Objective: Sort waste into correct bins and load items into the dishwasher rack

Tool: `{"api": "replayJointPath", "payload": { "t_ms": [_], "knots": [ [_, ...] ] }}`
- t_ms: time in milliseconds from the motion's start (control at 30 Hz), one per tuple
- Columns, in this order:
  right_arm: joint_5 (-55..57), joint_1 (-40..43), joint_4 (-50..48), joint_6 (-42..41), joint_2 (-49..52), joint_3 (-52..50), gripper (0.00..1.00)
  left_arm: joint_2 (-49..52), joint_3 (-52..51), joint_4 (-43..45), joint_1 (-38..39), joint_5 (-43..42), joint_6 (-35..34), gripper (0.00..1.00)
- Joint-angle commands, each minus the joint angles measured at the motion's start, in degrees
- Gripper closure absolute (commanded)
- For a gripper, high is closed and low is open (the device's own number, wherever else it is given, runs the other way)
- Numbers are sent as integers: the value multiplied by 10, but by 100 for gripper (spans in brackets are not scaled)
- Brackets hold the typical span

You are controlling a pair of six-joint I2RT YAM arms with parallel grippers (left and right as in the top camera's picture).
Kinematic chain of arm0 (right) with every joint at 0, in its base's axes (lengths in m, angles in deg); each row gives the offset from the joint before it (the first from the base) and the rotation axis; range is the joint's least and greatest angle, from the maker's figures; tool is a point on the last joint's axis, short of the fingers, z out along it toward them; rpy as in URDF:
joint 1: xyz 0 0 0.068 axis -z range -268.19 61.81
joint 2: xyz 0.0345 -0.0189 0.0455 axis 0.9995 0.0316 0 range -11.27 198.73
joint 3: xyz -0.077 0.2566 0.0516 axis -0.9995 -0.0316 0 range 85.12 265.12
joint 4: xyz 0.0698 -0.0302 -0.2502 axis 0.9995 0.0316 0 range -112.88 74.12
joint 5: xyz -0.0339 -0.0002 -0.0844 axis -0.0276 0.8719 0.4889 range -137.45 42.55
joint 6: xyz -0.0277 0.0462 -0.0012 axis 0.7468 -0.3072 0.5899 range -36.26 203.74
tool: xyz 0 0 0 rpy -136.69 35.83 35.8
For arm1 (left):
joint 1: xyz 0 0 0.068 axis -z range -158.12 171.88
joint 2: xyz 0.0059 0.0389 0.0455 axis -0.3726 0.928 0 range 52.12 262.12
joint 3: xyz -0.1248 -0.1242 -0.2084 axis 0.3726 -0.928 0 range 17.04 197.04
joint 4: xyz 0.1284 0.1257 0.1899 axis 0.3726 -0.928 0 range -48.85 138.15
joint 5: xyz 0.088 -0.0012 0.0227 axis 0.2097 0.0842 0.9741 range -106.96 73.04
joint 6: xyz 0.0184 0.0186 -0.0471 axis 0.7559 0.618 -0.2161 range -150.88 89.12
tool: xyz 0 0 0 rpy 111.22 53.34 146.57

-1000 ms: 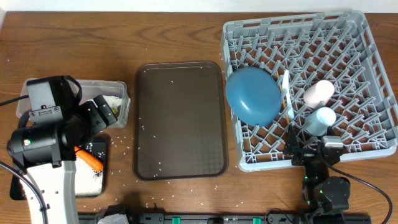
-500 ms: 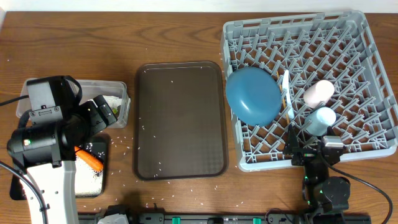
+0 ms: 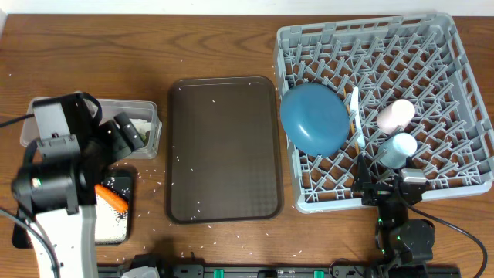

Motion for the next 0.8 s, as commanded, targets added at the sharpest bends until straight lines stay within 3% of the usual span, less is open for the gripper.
{"api": "replayJointPath", "payload": {
  "t_ms": [0,133,233,767],
  "knots": [
    [-4,2,2,-5,-2,-2,1,-60,-38,74,46,15,52,2],
    [-4,2,2,-5,-2,-2,1,-140,-104,197,107,15,161,2],
    [-4,2,2,-5,-2,-2,1,-201,-149,250,127,13,195,2],
    [-4,2,2,-5,-2,-2,1,-542,-424,397,126,-2,214,2]
  ]
}}
